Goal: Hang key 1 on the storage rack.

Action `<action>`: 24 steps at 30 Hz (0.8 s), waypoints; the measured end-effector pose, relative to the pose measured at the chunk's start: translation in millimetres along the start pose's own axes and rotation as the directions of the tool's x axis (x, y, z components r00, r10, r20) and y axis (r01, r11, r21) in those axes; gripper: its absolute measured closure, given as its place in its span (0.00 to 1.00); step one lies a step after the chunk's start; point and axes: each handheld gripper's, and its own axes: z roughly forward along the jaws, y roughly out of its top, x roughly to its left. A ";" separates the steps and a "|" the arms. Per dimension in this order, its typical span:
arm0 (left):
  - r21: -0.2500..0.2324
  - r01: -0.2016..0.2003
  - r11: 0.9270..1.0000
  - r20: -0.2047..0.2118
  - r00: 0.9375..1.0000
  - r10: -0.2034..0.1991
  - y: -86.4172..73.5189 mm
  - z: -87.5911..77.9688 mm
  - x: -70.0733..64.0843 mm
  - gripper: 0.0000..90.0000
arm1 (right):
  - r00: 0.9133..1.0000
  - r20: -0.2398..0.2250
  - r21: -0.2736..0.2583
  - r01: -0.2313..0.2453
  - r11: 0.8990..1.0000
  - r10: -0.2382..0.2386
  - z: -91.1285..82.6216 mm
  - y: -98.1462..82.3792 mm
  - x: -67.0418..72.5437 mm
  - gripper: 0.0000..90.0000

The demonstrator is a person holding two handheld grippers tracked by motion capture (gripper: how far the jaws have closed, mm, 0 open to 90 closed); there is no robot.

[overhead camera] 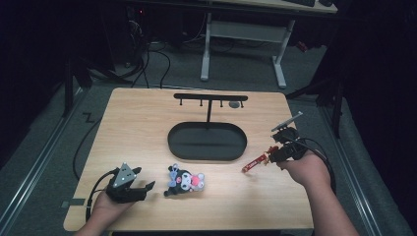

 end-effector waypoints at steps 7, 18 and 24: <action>-0.003 0.002 1.000 0.000 1.000 -0.002 0.1 -0.6 0.5 0.31 | 1.000 0.008 -0.024 0.002 1.000 -0.002 -11.2 8.3 1.5 0.75; -0.006 0.002 1.000 0.001 1.000 -0.002 0.3 -0.8 0.7 0.31 | 1.000 0.017 -0.047 0.007 0.999 -0.007 -19.4 20.6 5.2 0.76; -0.007 0.002 1.000 0.002 1.000 -0.002 0.1 -0.8 0.6 0.31 | 1.000 0.012 -0.056 0.016 0.998 -0.015 -20.2 31.5 10.2 0.76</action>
